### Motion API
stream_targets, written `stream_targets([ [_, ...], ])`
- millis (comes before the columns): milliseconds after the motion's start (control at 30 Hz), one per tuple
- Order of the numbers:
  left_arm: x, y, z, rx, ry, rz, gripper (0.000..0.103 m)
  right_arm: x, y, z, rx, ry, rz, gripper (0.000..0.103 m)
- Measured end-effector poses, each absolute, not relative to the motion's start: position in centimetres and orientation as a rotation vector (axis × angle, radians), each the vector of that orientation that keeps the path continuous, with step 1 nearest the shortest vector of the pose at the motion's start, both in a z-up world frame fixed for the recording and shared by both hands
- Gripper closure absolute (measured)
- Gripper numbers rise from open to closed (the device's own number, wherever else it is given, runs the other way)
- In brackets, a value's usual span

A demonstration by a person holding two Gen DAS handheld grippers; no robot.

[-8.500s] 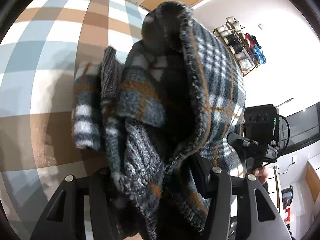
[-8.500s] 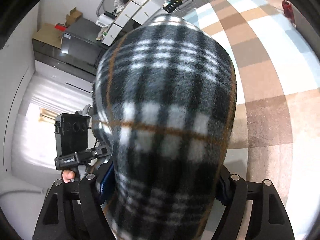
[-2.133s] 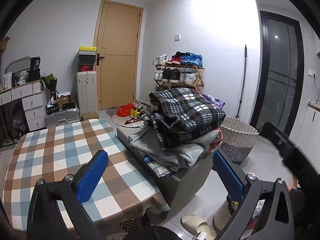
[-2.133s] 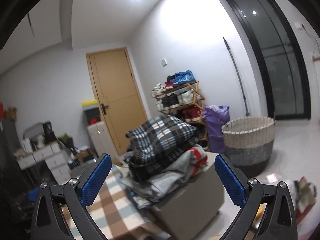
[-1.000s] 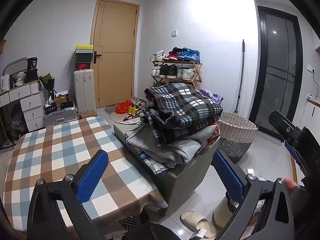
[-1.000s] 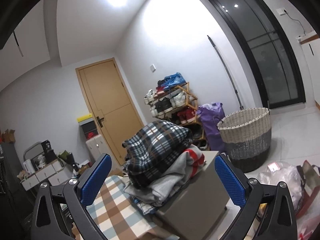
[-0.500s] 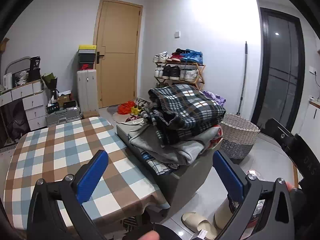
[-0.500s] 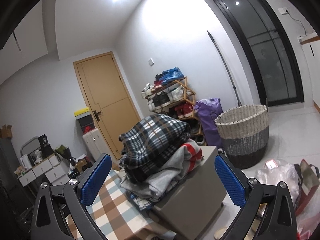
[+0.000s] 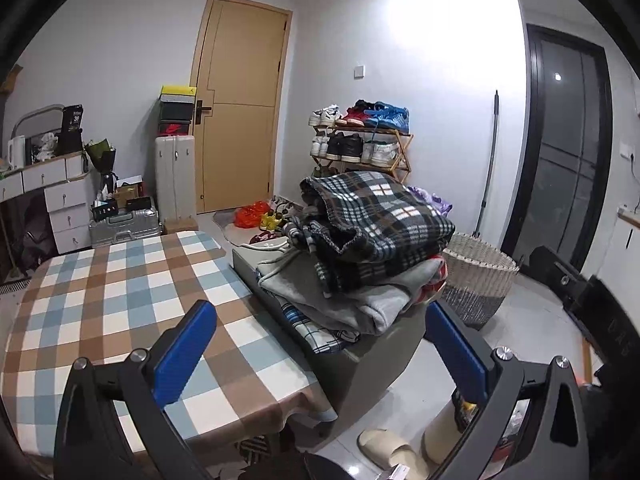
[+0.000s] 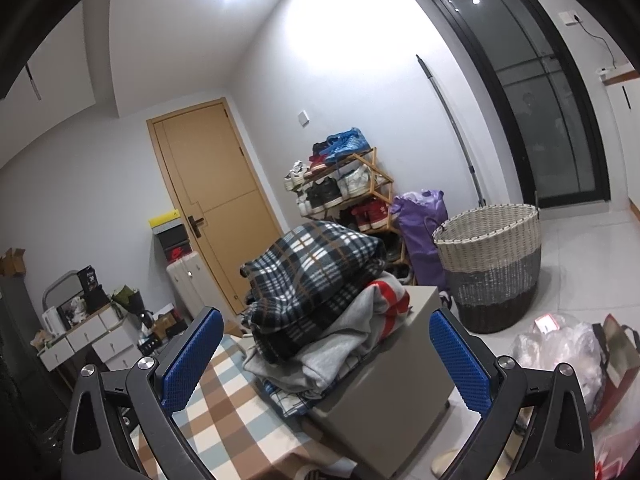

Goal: Fold large clothes

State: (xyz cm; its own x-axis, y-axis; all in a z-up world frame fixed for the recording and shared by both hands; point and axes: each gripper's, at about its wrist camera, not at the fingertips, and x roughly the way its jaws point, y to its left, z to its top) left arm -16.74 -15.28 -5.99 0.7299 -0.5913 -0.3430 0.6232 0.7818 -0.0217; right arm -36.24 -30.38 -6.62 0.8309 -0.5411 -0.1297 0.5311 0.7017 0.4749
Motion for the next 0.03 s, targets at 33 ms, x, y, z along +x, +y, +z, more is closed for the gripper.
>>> stream_targets([
  [33,-16.32,-14.99,-5.78,0.082,0.345,-0.671,0.001,-35.81,-30.33,-6.52,0.517,-0.020,-0.597,0.000],
])
